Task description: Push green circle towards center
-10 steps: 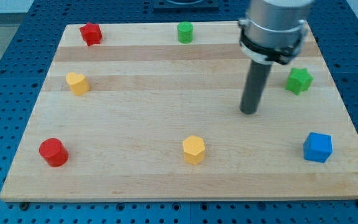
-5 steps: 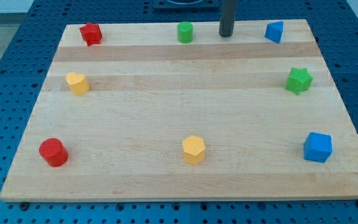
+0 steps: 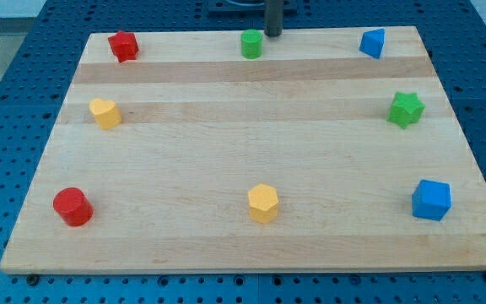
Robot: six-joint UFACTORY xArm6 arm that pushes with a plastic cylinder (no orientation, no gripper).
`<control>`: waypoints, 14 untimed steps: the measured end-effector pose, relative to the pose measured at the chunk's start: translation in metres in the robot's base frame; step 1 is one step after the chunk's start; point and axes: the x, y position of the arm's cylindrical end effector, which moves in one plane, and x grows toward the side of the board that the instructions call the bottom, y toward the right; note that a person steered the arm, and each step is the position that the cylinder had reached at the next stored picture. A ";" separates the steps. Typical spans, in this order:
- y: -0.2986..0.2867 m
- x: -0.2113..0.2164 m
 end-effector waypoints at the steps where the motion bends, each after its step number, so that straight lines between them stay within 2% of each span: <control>1: -0.022 0.002; 2: -0.035 0.002; 5: -0.021 0.015; 8: -0.046 0.022; 14: -0.012 0.109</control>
